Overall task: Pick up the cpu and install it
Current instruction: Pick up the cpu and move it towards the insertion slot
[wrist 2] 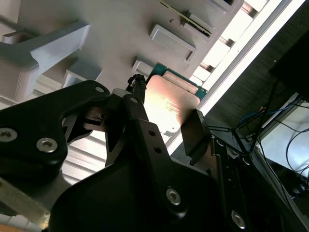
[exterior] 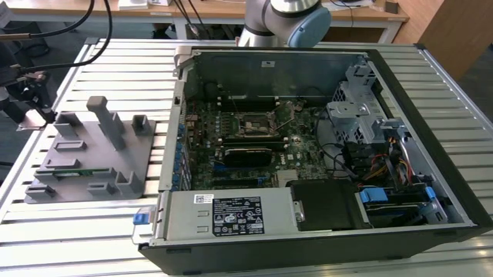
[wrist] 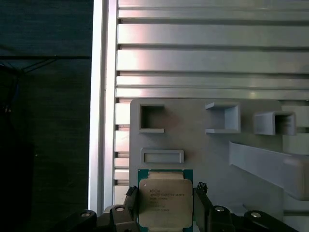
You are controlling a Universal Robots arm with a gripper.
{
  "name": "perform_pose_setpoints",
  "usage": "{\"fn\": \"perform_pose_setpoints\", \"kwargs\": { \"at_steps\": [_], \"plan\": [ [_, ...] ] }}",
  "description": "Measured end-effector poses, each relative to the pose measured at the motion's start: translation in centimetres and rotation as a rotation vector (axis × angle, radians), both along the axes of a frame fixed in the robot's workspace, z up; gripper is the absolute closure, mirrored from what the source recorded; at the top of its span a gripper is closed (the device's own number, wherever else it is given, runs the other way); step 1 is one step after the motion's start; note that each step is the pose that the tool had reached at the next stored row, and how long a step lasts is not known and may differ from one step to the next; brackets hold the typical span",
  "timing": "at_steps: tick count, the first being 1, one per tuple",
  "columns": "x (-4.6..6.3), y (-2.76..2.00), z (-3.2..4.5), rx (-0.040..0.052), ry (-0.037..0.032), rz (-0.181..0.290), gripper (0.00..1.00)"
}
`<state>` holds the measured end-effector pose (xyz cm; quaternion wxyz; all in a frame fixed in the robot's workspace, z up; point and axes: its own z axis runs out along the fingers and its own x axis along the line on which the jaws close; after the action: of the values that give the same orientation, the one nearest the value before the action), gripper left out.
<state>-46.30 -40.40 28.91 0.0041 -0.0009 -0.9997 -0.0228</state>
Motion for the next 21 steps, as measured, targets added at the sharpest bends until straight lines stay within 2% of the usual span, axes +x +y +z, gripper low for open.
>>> {"fn": "perform_pose_setpoints", "kwargs": {
  "at_steps": [9, 21],
  "plan": [
    [0.0, 0.04, 0.82, 0.0001, -0.0002, 0.0, 0.46],
    [0.0, 0.21, 3.1, 0.0002, -0.0007, 0.0, 0.46]
  ]
}}
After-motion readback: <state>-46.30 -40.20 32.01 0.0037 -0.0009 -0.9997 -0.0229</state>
